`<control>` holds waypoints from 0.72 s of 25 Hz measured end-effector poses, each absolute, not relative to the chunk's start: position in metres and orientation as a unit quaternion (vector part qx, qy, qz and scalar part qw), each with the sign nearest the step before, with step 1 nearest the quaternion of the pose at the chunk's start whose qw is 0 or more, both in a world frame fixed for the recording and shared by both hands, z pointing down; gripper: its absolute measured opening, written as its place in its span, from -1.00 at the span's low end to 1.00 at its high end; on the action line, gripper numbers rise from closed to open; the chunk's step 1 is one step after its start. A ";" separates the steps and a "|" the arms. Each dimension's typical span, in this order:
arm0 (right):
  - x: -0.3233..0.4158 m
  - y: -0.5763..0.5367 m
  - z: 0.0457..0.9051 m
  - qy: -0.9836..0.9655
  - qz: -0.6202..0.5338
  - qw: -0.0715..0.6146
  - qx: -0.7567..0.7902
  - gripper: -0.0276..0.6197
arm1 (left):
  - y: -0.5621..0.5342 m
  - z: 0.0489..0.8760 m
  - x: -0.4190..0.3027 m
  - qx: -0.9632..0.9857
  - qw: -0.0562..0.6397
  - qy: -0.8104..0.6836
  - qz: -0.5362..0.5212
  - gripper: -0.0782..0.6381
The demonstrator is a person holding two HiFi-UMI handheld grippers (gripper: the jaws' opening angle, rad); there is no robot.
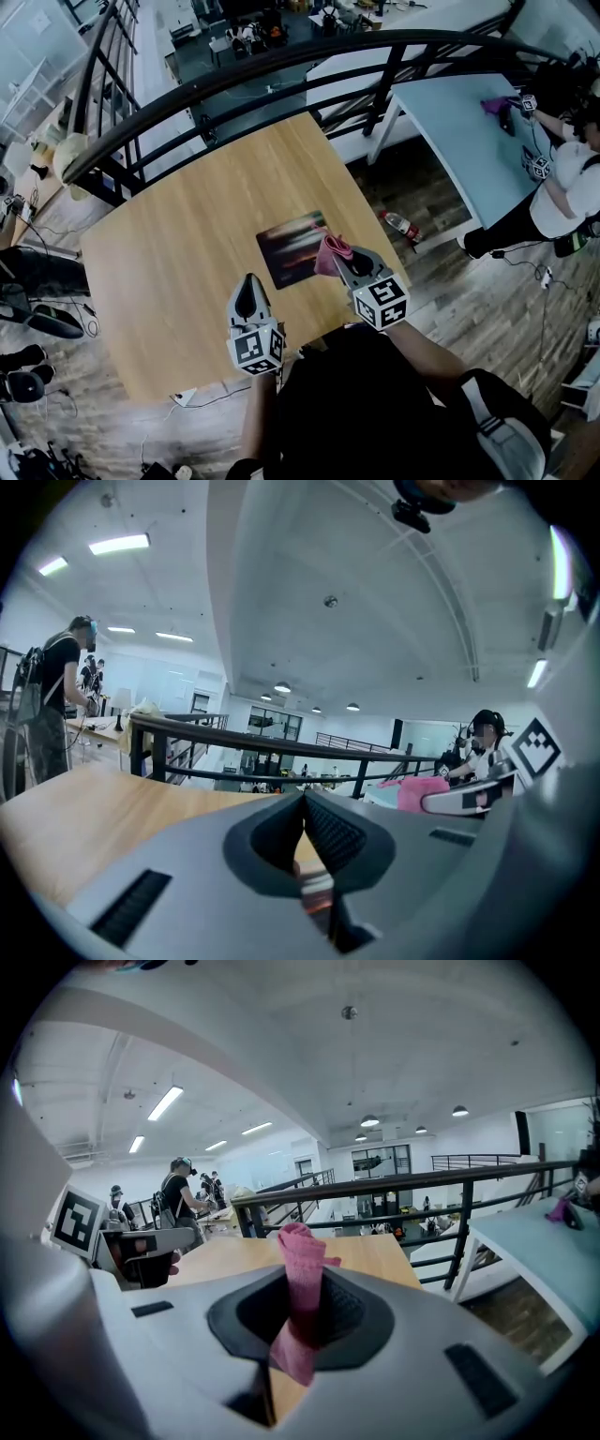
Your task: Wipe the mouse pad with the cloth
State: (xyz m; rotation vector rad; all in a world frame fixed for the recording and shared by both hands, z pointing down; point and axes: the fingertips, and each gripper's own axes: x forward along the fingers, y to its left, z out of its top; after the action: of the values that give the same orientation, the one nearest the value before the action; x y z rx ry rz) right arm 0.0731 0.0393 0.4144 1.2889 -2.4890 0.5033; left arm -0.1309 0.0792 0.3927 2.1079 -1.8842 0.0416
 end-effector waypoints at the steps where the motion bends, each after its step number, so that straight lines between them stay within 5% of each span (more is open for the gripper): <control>1: 0.074 0.045 0.409 -0.866 0.169 0.141 0.448 -0.71 | 0.084 0.387 -0.129 0.738 0.151 -0.658 0.012 -0.72; 18: 0.076 0.111 0.369 -0.875 0.134 0.094 0.455 -0.71 | 0.147 0.347 -0.116 0.738 0.097 -0.667 -0.011 -0.72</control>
State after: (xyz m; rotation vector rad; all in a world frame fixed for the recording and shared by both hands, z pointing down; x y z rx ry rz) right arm 0.0761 0.1107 0.3691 1.3507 -2.5970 0.3981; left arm -0.1159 0.1474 0.3474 2.1869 -1.9762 -0.0328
